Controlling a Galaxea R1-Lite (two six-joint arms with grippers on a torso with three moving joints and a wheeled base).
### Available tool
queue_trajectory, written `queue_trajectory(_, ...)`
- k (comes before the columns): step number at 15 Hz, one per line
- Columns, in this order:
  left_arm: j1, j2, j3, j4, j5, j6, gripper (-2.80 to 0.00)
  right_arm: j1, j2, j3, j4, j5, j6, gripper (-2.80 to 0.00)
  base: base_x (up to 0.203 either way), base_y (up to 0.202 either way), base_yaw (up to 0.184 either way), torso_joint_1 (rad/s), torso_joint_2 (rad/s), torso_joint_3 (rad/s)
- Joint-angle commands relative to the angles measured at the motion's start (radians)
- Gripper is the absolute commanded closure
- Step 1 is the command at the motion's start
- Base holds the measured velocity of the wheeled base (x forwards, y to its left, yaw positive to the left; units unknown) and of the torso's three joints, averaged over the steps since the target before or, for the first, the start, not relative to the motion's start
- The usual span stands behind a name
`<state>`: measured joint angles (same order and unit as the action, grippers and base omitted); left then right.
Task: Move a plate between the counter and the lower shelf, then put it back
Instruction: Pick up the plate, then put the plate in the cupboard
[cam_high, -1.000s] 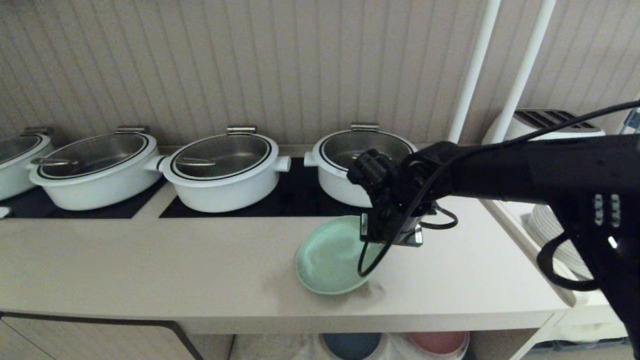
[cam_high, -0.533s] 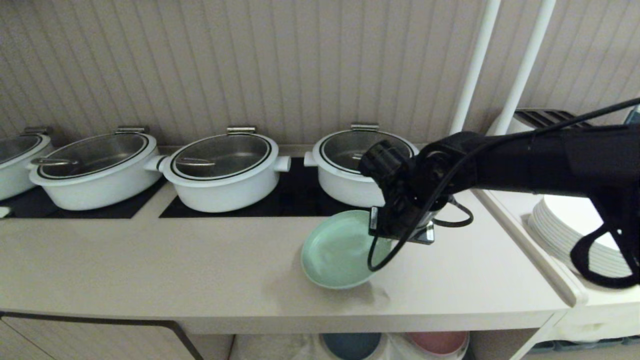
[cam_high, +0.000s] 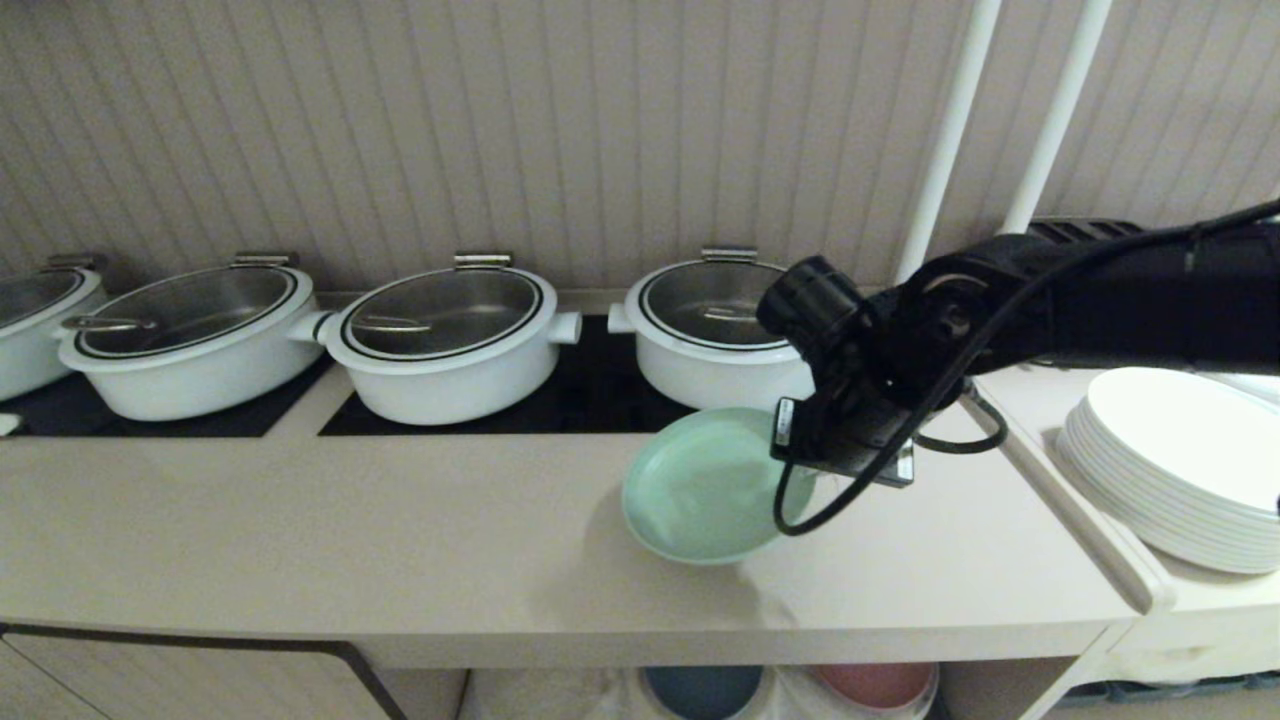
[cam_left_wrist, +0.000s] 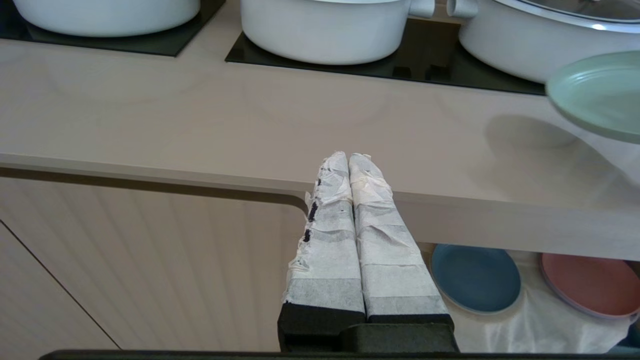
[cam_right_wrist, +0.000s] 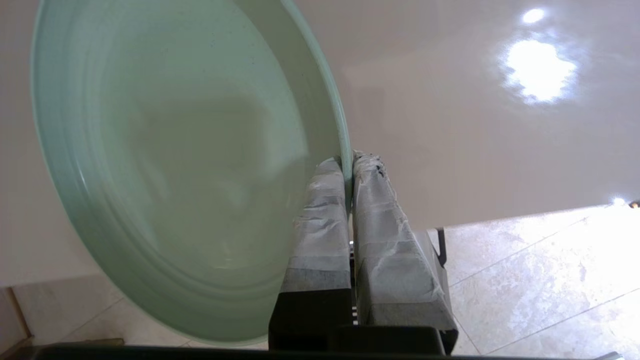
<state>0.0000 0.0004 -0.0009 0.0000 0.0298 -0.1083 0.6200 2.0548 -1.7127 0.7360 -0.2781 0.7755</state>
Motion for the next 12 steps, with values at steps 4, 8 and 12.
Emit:
queue_trajectory(4, 0.000, 0.000, 0.001, 0.000, 0.001, -0.001, 0.00, -0.013, -0.107, 0.069, 0.004, -0.005, 0.011, 0.00, 0.000, 0.000, 0.000, 0.000, 0.00, 0.000)
queue_trajectory(8, 0.000, 0.000, 0.000, 0.000, 0.001, -0.001, 0.00, -0.029, -0.195, 0.143, 0.006, -0.007, 0.014, 0.00, 0.000, 0.000, 0.000, 0.000, 0.00, 0.000)
queue_trajectory(12, 0.000, 0.000, 0.001, 0.000, 0.001, -0.001, 0.00, -0.051, -0.298, 0.247, 0.001, -0.034, 0.014, 0.00, 0.000, 0.000, 0.000, 0.000, 0.00, 0.000)
